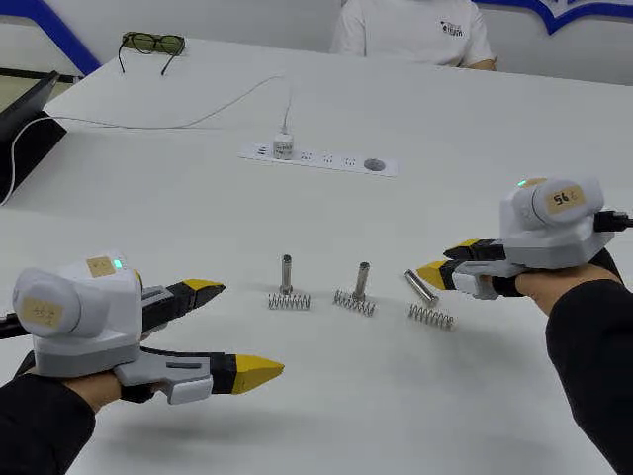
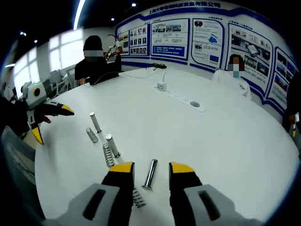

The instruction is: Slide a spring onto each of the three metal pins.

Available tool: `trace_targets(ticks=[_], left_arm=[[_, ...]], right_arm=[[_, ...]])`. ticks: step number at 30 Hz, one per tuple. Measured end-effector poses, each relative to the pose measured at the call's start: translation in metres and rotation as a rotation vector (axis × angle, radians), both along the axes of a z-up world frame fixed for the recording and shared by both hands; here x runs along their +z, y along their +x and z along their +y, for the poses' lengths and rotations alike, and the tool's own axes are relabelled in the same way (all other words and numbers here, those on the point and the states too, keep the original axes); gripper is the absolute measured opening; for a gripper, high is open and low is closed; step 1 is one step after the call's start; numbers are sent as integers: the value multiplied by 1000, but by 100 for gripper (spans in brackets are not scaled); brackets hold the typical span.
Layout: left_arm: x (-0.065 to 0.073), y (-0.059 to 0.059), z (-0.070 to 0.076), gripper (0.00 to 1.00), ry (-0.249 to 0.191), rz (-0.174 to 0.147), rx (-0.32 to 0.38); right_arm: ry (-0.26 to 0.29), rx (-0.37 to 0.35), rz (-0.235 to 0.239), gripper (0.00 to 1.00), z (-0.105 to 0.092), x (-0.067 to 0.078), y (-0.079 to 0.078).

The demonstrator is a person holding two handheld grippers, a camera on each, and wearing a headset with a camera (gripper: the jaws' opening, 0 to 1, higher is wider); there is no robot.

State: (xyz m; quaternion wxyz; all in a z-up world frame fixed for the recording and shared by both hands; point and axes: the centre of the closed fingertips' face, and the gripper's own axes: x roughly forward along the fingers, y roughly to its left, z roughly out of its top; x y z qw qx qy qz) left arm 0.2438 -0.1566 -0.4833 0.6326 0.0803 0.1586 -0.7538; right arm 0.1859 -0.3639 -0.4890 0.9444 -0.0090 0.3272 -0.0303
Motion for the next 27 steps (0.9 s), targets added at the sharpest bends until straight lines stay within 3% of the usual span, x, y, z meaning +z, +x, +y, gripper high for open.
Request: trace_targets(ticks=[13, 27], left_arm=[[-3, -1, 0, 82, 3, 9, 0], [-6, 0, -1, 81, 7, 19, 0]], right_arm=[[17, -16, 82, 23, 1, -22, 16], [31, -46, 157, 17, -7, -41, 21]])
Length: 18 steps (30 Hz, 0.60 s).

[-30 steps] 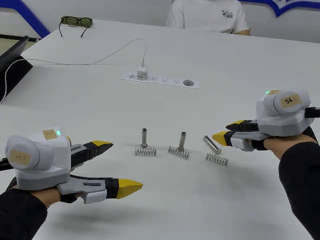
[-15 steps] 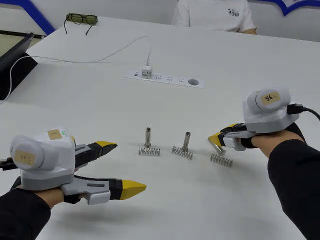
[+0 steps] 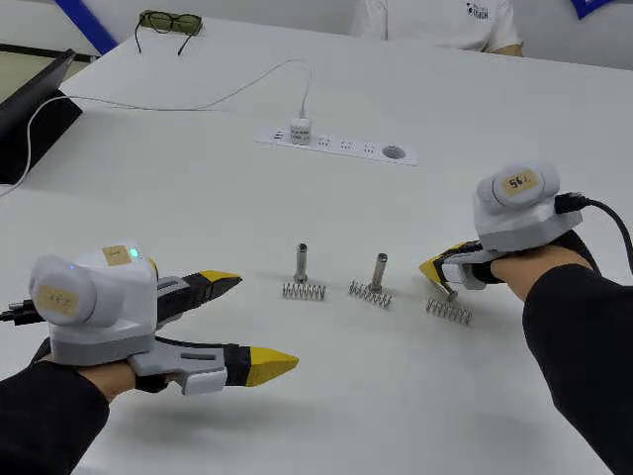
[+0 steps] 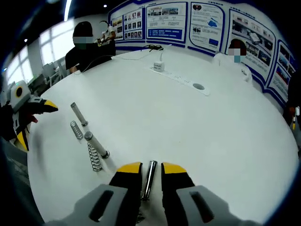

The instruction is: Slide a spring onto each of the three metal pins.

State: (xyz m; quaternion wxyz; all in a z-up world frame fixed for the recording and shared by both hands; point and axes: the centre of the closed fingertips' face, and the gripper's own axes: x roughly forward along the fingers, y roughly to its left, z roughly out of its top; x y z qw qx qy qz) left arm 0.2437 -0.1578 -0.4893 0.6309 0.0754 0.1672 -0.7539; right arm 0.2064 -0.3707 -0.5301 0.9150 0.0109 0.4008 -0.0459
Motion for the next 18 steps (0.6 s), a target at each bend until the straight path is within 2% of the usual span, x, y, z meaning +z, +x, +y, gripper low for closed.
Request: trace_targets(ticks=[18], left_arm=[[-6, 4, 0, 80, 3, 14, 10]], right_arm=[[20, -11, 44, 11, -2, -8, 3]])
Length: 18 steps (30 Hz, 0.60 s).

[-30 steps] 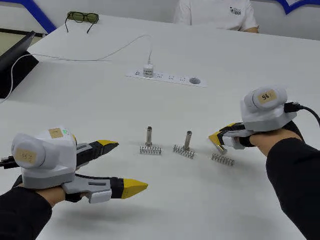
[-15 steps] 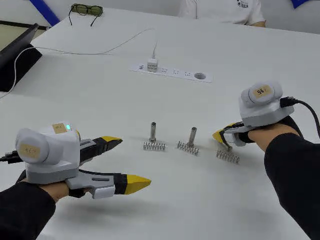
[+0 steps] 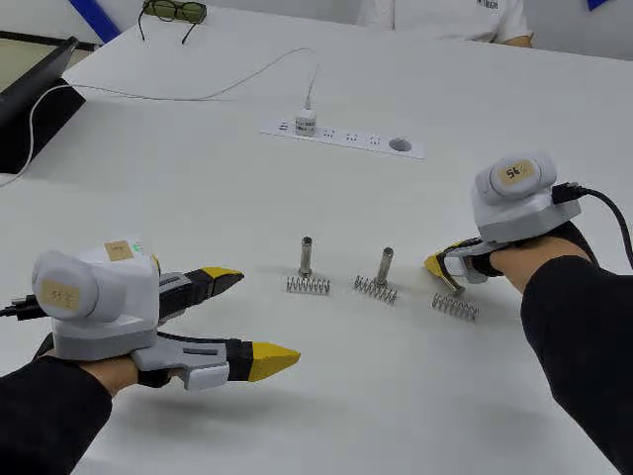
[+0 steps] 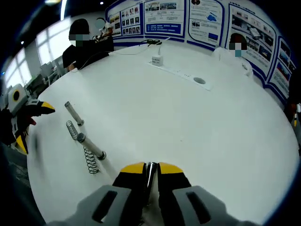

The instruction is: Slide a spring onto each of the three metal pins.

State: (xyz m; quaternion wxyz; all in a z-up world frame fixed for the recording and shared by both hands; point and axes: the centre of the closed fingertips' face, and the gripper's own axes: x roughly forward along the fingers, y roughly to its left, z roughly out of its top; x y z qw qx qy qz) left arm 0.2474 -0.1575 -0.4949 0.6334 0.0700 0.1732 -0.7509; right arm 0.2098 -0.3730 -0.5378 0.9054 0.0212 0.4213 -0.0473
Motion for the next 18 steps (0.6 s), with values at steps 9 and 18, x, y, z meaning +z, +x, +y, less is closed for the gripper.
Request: trace_targets(ticks=[9, 18], left_arm=[[-1, 2, 0, 80, 0, 5, 3], [0, 0, -2, 80, -4, 5, -1]], right_arm=[[-4, 11, 14, 10, 1, -2, 0], [-24, 11, 27, 9, 2, -3, 0]])
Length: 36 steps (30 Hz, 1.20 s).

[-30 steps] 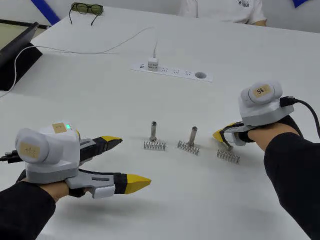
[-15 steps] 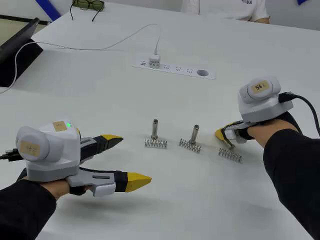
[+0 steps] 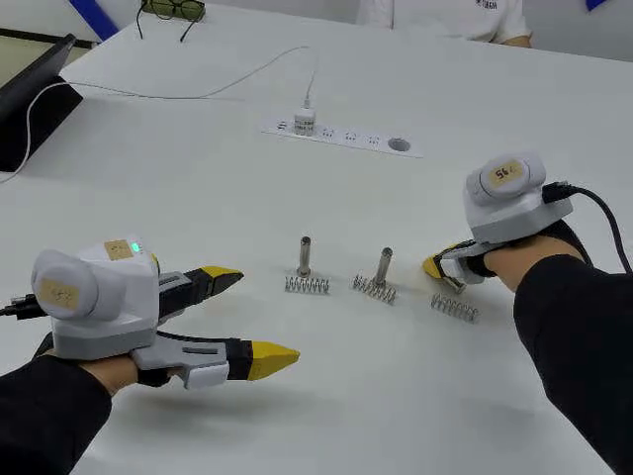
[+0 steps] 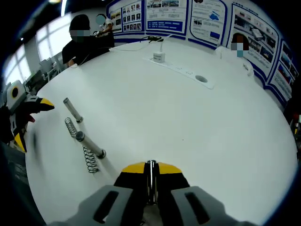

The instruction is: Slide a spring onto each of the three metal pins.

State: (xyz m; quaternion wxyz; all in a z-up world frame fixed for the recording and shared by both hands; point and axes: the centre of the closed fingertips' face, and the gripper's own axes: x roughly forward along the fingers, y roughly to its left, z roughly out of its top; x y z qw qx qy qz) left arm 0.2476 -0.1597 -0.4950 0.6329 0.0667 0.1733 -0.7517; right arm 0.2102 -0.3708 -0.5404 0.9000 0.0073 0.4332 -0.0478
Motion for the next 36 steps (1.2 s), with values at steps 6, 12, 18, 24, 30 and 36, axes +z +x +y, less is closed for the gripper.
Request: trace_targets(ticks=[6, 12, 18, 24, 30, 36], left_arm=[[1, 2, 2, 80, 3, -4, 2], [6, 2, 0, 79, -2, -11, 1], [12, -4, -2, 79, -15, -20, -12], [17, -5, 0, 79, -20, -28, -16], [23, -5, 0, 79, -26, -41, -21], [28, -7, 0, 79, -32, -50, -26]], right_arm=[[0, -9, -20, 9, 1, 6, -3], [10, -19, -54, 9, 3, 20, -5], [-1, -18, -84, 9, 5, 32, -9], [-6, -25, -101, 9, 7, 39, -15], [-6, -38, -116, 9, 10, 43, -22], [-9, -48, -126, 9, 10, 45, -28]])
